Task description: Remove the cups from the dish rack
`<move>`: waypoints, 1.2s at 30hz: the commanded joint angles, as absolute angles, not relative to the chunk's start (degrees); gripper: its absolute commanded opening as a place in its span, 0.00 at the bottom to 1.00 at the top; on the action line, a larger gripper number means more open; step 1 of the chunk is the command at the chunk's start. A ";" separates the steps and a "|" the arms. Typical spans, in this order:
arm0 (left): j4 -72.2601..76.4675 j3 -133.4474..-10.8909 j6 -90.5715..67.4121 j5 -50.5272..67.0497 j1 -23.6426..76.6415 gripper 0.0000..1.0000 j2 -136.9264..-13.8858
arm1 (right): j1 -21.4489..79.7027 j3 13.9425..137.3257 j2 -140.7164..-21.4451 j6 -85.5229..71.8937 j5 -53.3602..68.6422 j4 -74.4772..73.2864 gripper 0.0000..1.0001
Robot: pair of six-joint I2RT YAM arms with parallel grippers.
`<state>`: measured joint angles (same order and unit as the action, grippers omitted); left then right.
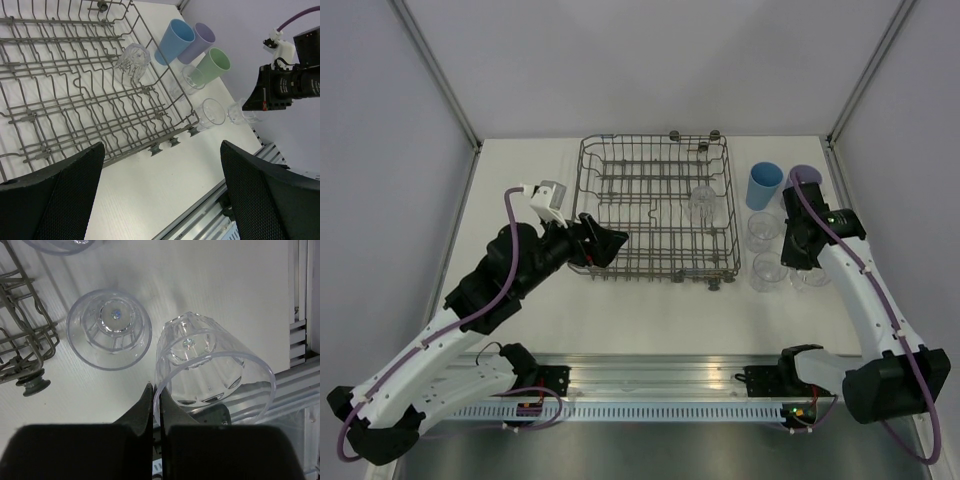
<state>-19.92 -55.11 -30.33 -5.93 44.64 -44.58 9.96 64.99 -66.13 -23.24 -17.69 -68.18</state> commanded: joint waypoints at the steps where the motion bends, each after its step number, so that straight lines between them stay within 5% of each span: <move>1: -20.48 -55.02 -27.33 -6.59 44.39 1.00 -43.77 | 5.99 65.48 -68.02 -20.83 -15.92 -62.67 0.00; 12: -20.39 -55.55 -26.19 -5.80 44.47 1.00 -45.53 | -3.25 62.93 -77.60 -19.78 -12.92 -51.69 0.01; 29: -19.86 -54.49 -25.49 -6.42 44.47 1.00 -45.62 | -4.30 62.40 -87.36 -20.65 -14.24 -48.69 0.04; 36: -20.13 -54.49 -25.31 -6.59 44.47 1.00 -45.44 | -5.89 62.32 -86.05 -20.30 -11.60 -48.95 0.19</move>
